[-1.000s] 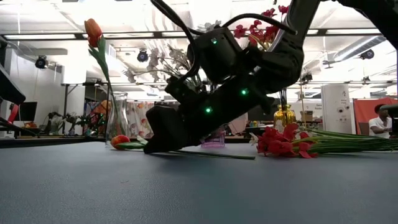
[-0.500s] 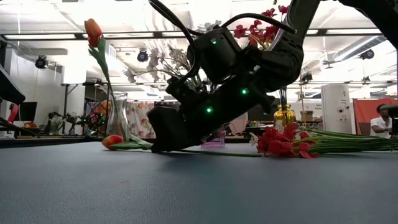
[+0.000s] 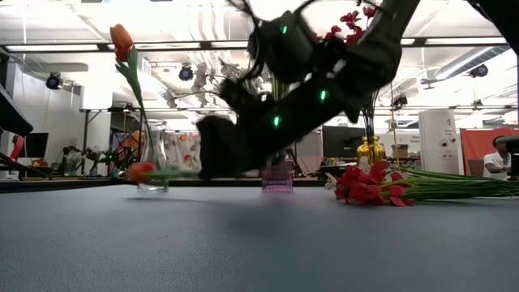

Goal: Sort flowers into vase by color
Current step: Put the orange tulip into the transparent vase

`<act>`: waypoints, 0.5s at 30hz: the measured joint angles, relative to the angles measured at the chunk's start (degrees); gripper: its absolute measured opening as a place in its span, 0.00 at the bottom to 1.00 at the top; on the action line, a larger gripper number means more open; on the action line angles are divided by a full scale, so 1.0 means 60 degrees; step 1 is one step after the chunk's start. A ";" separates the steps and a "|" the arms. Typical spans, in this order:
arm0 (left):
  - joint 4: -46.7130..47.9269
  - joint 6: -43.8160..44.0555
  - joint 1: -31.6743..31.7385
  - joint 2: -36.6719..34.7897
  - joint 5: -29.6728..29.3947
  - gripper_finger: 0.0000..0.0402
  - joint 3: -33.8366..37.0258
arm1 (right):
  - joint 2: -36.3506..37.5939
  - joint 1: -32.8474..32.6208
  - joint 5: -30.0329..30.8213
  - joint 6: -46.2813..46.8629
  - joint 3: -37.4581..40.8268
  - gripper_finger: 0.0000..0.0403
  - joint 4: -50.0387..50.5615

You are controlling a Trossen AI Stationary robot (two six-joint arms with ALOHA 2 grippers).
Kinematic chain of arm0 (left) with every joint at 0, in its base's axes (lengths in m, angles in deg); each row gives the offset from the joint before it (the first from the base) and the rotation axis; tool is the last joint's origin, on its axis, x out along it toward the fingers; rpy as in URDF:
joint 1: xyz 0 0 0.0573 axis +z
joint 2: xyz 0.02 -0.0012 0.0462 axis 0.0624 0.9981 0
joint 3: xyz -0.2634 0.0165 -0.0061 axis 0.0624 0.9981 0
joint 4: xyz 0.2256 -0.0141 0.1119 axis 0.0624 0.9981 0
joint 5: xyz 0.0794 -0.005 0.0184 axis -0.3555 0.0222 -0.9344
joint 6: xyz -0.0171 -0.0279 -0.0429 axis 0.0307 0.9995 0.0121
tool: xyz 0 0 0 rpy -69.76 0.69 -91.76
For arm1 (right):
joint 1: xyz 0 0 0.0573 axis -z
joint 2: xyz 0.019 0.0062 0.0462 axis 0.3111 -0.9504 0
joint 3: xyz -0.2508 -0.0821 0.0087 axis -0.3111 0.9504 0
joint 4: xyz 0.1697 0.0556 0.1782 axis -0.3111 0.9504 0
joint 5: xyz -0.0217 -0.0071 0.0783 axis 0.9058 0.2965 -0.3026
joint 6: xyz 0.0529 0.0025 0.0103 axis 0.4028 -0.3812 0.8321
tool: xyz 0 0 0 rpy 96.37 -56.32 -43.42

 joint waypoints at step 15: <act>-0.0135 -0.0034 -0.0022 0.0000 -0.0285 0.57 0.0000 | 0.1778 -0.0849 -0.0008 0.0178 0.0847 0.03 -0.0119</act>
